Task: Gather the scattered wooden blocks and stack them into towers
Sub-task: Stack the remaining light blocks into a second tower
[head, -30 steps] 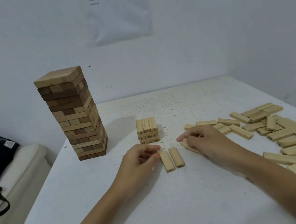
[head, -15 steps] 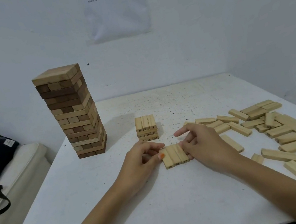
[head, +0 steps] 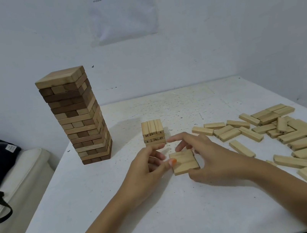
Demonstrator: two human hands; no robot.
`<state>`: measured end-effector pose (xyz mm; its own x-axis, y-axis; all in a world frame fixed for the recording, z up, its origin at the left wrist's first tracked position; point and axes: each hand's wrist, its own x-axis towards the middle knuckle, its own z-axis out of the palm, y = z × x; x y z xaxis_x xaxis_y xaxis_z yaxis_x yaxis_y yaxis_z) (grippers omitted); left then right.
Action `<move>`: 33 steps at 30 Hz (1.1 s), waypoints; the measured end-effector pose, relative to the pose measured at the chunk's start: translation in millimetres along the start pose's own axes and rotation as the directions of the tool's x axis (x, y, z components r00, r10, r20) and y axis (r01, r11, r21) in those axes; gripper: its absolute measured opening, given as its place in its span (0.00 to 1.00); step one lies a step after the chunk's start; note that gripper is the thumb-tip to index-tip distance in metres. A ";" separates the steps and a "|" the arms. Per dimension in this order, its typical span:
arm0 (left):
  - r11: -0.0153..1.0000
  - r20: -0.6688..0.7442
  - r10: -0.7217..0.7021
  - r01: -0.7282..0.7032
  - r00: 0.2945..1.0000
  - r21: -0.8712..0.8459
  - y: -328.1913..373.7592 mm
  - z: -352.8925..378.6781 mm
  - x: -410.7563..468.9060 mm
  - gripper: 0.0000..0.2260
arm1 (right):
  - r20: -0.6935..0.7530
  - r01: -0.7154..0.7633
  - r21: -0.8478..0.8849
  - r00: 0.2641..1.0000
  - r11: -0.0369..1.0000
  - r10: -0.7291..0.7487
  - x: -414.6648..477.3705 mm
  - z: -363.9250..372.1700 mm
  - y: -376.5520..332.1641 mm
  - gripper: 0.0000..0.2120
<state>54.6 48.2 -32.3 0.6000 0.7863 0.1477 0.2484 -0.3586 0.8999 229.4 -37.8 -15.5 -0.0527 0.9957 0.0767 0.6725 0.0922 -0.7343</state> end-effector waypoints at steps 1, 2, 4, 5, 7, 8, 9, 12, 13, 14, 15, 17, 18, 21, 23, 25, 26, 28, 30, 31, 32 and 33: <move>1.000 0.005 -0.012 0.012 1.000 -0.005 1.2 -0.1 -1.5 0.19 | 0.029 -0.001 -0.047 1.000 0.999 0.002 -0.8 -1.8 1.0 0.34; 1.000 0.006 -0.024 0.024 1.000 -0.011 1.8 0.1 -2.9 0.21 | 0.040 -0.013 -0.090 0.999 0.996 0.016 -1.0 -3.8 2.7 0.34; 0.998 -0.006 -0.057 0.057 0.998 -0.016 3.5 1.2 -5.5 0.23 | 0.012 -0.058 -0.121 0.998 0.991 0.060 -1.9 -8.2 5.8 0.35; 0.998 -0.013 -0.068 0.068 0.998 -0.013 4.5 2.0 -6.6 0.25 | -0.006 -0.079 -0.120 0.997 0.990 0.079 -2.2 -10.1 7.0 0.35; 0.998 -0.020 -0.065 0.065 0.998 -0.007 5.3 4.3 -8.1 0.27 | -0.024 -0.106 -0.114 0.994 0.988 0.104 -2.3 -11.9 7.5 0.35; 0.998 -0.027 -0.061 0.061 0.998 -0.015 5.6 5.9 -8.7 0.27 | -0.032 -0.114 -0.101 0.993 0.988 0.111 -1.9 -11.7 7.4 0.34; 0.998 -0.038 -0.060 0.059 0.997 -0.027 6.2 7.4 -10.0 0.27 | -0.040 -0.117 -0.080 0.993 0.990 0.114 -1.5 -11.1 7.3 0.34; 0.997 -0.054 -0.063 0.060 0.997 -0.050 7.0 10.1 -10.5 0.27 | -0.056 -0.110 -0.051 0.993 0.993 0.107 -0.2 -9.0 8.2 0.32; 0.997 -0.054 -0.062 0.059 0.997 -0.051 7.2 10.3 -10.2 0.26 | -0.053 -0.108 -0.054 0.993 0.993 0.105 -0.3 -8.6 8.1 0.32; 0.997 -0.052 -0.060 0.057 0.997 -0.054 7.3 10.4 -9.9 0.26 | -0.049 -0.107 -0.054 0.993 0.993 0.104 -0.4 -8.4 7.6 0.31; 0.997 -0.050 -0.059 0.056 0.997 -0.058 7.9 10.5 -9.9 0.26 | -0.045 -0.106 -0.049 0.994 0.993 0.103 -0.8 -8.1 7.2 0.31; 0.997 -0.049 -0.056 0.053 0.997 -0.064 8.6 11.6 -10.8 0.25 | -0.044 -0.101 -0.039 0.994 0.994 0.099 -1.3 -7.5 6.6 0.31; 0.996 -0.053 -0.055 0.051 0.997 -0.070 9.0 12.7 -11.3 0.25 | -0.046 -0.099 -0.037 0.994 0.994 0.097 -1.7 -7.2 6.3 0.31; 0.994 -0.067 -0.062 0.055 0.996 -0.098 10.4 14.6 -12.7 0.24 | -0.057 -0.099 -0.029 0.994 0.995 0.097 -2.0 -6.6 6.0 0.31; 0.994 -0.069 -0.063 0.056 0.996 -0.097 10.3 14.9 -12.6 0.24 | -0.056 -0.102 -0.022 0.993 0.995 0.101 -1.7 -6.5 5.7 0.31; 0.995 -0.066 -0.055 0.049 0.996 -0.088 9.5 14.8 -12.7 0.25 | -0.056 -0.105 -0.016 0.993 0.994 0.104 -1.2 -6.5 5.0 0.30; 0.996 -0.064 -0.050 0.045 0.997 -0.082 8.9 14.5 -12.6 0.25 | -0.056 -0.105 -0.015 0.993 0.994 0.104 -1.3 -6.5 4.7 0.30; 0.997 -0.059 -0.042 0.038 0.997 -0.074 8.4 13.6 -12.4 0.25 | -0.053 -0.105 -0.012 0.993 0.994 0.104 -1.8 -6.6 4.3 0.30; 0.997 -0.057 -0.041 0.037 0.998 -0.068 8.7 13.2 -12.3 0.25 | -0.047 -0.109 -0.004 0.993 0.994 0.108 -3.0 -7.0 3.9 0.30; 0.997 -0.056 -0.041 0.037 0.998 -0.064 9.1 13.4 -12.4 0.25 | -0.047 -0.110 -0.002 0.993 0.994 0.109 -3.1 -7.0 3.4 0.31; 0.998 -0.056 -0.040 0.036 0.998 -0.060 9.4 13.3 -12.4 0.26 | -0.048 -0.110 -0.002 0.993 0.994 0.110 -3.4 -6.8 2.9 0.31; 0.998 -0.056 -0.040 0.037 0.998 -0.056 10.0 13.5 -12.7 0.26 | -0.050 -0.111 -0.004 0.993 0.994 0.111 -3.3 -6.7 2.3 0.31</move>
<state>59.8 27.8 -30.7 0.5458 0.8270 0.1345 0.2275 -0.3008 0.9262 236.1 -40.9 -13.0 0.0592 0.9978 0.0289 0.6769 -0.0188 -0.7358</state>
